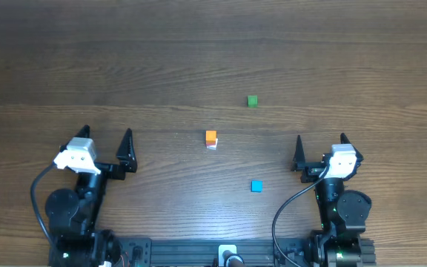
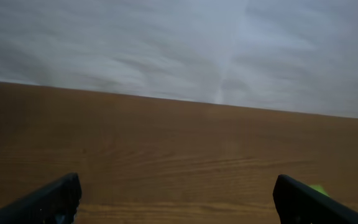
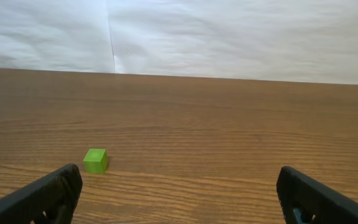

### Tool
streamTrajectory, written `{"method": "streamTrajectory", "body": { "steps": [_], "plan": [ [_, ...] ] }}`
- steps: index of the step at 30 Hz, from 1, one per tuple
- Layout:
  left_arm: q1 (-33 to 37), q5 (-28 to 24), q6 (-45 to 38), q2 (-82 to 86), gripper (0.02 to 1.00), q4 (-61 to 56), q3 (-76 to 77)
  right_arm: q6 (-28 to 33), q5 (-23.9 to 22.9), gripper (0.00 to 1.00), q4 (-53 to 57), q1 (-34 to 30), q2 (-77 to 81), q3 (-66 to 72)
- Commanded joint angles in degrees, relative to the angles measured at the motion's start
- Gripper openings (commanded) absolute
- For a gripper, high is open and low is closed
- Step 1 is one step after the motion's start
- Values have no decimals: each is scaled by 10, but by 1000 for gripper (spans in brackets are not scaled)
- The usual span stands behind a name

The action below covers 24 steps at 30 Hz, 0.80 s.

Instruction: Stack Cubes

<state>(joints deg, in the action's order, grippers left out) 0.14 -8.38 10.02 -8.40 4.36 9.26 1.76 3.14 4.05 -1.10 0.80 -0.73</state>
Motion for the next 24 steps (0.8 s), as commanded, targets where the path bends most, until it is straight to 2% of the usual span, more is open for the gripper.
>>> {"method": "streamTrajectory", "body": {
  "steps": [1,10,14,24],
  "plan": [
    [14,-20,-30,25,998,-23,-24,2,8,993,-1,-3,-5,4],
    [14,21,-43,45,996,-99,-65,2,8,991,-1,-3,-5,4],
    [13,25,-78,46,998,-113,-82,2,8,991,-1,-3,-5,4],
    [12,24,-98,66,998,-36,-89,2,8,993,-1,-3,-5,4]
  ]
}}
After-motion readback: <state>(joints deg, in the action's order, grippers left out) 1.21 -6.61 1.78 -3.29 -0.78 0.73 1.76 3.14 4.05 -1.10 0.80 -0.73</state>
